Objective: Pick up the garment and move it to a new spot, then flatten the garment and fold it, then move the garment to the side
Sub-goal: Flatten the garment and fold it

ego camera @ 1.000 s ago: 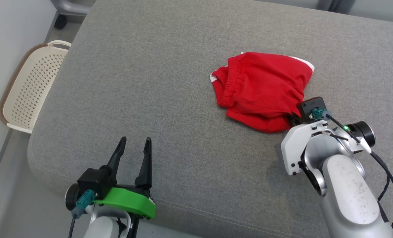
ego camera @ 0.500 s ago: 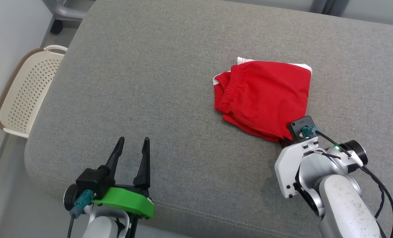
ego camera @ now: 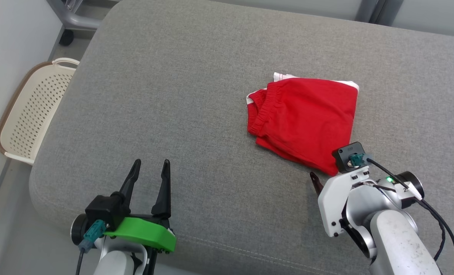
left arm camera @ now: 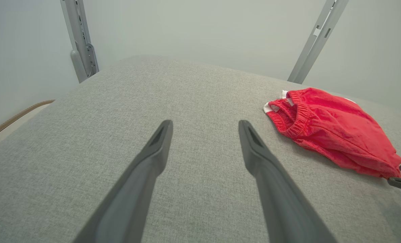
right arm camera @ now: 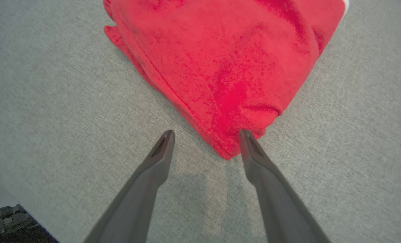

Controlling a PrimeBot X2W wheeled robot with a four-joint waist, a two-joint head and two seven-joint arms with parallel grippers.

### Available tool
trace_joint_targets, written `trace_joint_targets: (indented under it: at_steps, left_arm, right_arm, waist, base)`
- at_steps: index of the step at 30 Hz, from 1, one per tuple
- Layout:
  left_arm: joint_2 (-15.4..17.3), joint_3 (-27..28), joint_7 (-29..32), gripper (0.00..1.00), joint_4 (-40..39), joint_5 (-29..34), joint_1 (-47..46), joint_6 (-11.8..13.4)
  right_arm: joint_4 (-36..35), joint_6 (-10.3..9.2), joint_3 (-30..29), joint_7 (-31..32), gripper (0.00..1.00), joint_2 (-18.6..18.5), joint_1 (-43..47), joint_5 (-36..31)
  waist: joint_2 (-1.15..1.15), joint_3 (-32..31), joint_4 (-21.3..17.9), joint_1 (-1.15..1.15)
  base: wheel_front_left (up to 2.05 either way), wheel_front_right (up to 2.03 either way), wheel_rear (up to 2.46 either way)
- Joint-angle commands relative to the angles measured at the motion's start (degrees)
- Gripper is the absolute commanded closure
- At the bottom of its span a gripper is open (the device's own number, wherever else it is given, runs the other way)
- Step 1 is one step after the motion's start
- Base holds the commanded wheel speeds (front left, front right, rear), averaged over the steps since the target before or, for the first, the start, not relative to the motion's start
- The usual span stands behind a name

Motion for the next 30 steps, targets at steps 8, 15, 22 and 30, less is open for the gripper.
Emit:
trace_joint_targets:
  at_steps: [8,15,22,30]
  left_arm:
    - [1.09,1.22,-0.16,0.00,-0.12,-0.19,1.81,0.65]
    - [1.99,2.38,-0.13,0.00,-0.56,-0.71,3.53,1.53]
    - [2.80,2.73,0.27,0.00,-1.27,-0.90,4.77,2.15]
    - [3.44,2.41,0.86,0.00,-1.90,-1.29,6.15,2.52]
  right_arm:
    - [-7.76,-0.03,-0.12,-4.98,0.00,-1.91,4.21,2.71]
    - [-9.84,-0.04,-3.31,-18.03,0.00,-1.78,7.05,1.89]
    - [-8.10,-0.04,-9.29,-29.05,0.00,0.01,8.63,-0.61]
    - [-2.38,-0.04,-12.83,-32.15,0.00,0.41,8.72,1.99]
  waist:
    - [0.00,-2.99,-1.60,0.00]
    - [0.00,-5.42,-3.58,0.00]
    - [0.00,-6.97,-4.89,0.00]
    - [0.00,-8.43,-5.66,0.00]
  base:
    - [0.00,0.00,0.00]
    - [0.00,0.00,0.00]
    - [0.00,0.00,0.00]
    - [0.00,0.00,0.00]
